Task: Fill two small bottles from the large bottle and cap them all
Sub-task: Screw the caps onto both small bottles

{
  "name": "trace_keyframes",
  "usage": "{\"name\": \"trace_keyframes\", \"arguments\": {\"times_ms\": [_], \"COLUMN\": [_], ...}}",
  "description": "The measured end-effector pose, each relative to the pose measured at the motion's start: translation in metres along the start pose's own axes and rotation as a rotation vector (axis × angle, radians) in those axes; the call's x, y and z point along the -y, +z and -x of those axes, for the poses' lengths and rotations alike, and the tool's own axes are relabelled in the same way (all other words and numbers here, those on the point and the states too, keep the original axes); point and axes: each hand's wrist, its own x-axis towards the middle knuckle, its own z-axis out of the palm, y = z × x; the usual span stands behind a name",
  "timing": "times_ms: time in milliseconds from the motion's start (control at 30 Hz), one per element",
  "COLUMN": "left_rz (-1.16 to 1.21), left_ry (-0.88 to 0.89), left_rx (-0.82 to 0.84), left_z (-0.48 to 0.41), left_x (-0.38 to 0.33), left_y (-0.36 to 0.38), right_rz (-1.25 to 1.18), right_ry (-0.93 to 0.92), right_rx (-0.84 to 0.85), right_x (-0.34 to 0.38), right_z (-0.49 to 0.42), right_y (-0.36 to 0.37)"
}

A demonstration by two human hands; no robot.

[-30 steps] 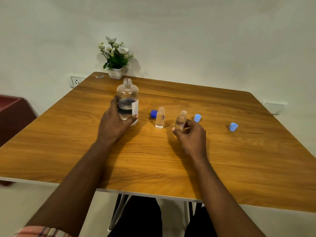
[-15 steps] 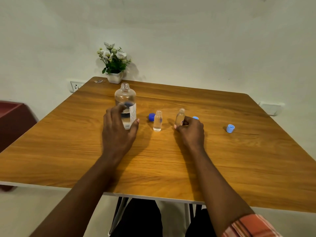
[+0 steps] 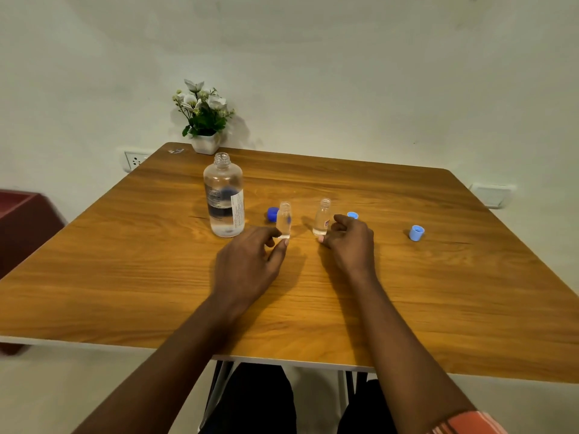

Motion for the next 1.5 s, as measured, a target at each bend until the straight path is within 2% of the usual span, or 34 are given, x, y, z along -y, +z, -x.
{"name": "trace_keyframes", "arguments": {"times_ms": [233,433,833,1100,1500], "left_rz": [0.077,0.062,0.078,0.142,0.236], "left_ry": [-0.102,-0.207,-0.304,-0.356,-0.366], "left_rx": [0.158,0.174,0.129,0.141,0.087], "left_z": [-0.007,-0.019,-0.036,-0.044,-0.058], "left_x": [-0.033,-0.043,-0.051,-0.056,-0.050], "left_y": [0.031,0.058,0.077,0.090,0.103], "right_rz": [-0.064,-0.068,0.056,0.174,-0.152], "right_ry": [0.099,0.125,0.189,0.139,0.027], "right_rx": [-0.167,-0.201,-0.115,-0.081,0.002], "right_x": [-0.020,-0.030,-0.028,-0.029,-0.025], "right_z": [-0.004,-0.012,-0.041,-0.052,-0.062], "right_y": [-0.025,-0.034,-0.030,-0.024,-0.042]}}
